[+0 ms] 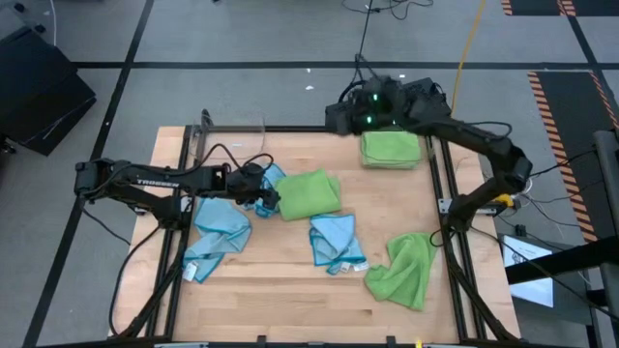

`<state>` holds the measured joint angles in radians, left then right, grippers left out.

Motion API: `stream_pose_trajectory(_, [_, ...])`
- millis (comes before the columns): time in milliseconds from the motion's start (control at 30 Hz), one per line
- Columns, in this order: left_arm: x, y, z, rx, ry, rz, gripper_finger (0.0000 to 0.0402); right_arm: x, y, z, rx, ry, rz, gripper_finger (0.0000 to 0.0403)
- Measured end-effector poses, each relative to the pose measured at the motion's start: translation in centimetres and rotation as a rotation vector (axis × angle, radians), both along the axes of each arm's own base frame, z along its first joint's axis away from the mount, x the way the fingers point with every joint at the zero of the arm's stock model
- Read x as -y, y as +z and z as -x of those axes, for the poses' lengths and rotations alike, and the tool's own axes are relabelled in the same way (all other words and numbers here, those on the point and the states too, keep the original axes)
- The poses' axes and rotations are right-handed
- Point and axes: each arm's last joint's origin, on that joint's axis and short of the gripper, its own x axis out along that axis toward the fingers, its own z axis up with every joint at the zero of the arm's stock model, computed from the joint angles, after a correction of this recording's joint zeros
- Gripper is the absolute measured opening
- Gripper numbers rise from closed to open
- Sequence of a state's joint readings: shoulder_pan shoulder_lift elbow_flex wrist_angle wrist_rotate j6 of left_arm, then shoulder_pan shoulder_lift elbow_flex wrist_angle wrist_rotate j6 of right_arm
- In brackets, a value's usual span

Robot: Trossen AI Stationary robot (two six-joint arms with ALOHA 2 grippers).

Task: Sort microfiber towel by color & place in baskets
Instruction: Fold the left green towel

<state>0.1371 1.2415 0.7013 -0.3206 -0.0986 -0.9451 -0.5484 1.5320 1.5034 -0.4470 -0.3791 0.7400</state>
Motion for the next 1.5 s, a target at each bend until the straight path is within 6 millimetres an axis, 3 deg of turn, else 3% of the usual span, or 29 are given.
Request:
stream_pose_trajectory(67, [0.0, 0.0, 0.0, -0.005, 0.019, -0.023, 0.0298, 1.3, 0.0, -0.5, -0.011, 0.006, -0.011, 0.0212])
stream_pose_trajectory(200, [-0.5, 0.0, 0.1, -0.007, 0.064, -0.039, 0.0286, 2.8, -1.9, -2.3, -0.076, 0.084, -0.121, 0.0213])
stream_pose_trajectory(433, [-1.5, -0.1, 0.5, -0.028, 0.138, -0.041, 0.0266, 2.6, -6.3, -5.0, -0.175, 0.232, -0.293, 0.0212])
stream_pose_trajectory(933, [-2.4, -0.1, 0.7, -0.036, 0.122, -0.052, 0.0262, 4.3, -13.3, -6.6, -0.341, 0.264, -0.357, 0.0213])
stream_pose_trajectory(1333, [-2.4, -0.1, 0.7, -0.026, 0.150, -0.027, 0.0262, 4.6, -15.4, -7.5, -0.347, 0.272, -0.392, 0.0214])
stream_pose_trajectory(1500, [-2.4, -0.1, 0.7, -0.023, 0.155, -0.022, 0.0262, 4.8, -16.3, -7.7, -0.368, 0.298, -0.376, 0.0243])
